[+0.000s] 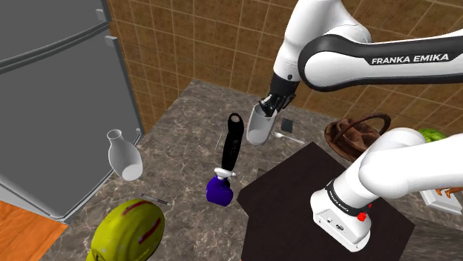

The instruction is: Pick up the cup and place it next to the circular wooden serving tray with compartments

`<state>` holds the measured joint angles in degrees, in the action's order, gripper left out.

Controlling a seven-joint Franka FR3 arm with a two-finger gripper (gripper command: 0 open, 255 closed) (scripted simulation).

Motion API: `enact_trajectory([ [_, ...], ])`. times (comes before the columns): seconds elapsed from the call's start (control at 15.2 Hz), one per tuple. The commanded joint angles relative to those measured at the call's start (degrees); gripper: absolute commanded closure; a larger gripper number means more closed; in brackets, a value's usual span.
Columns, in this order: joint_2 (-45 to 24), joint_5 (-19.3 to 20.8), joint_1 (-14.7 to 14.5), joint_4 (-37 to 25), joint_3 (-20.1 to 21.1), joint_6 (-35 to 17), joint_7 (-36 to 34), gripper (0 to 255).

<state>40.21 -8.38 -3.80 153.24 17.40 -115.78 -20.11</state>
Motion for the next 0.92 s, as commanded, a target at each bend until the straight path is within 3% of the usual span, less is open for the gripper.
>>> enact_trajectory([
  [0.0,0.44,0.29,0.16,-1.44,-0.42,1.88,0.19,255],
  [0.53,1.54,1.00,0.45,-6.58,-1.41,8.11,0.42,255],
  [0.86,13.01,3.01,0.66,0.47,-6.68,12.73,5.21,255],
])
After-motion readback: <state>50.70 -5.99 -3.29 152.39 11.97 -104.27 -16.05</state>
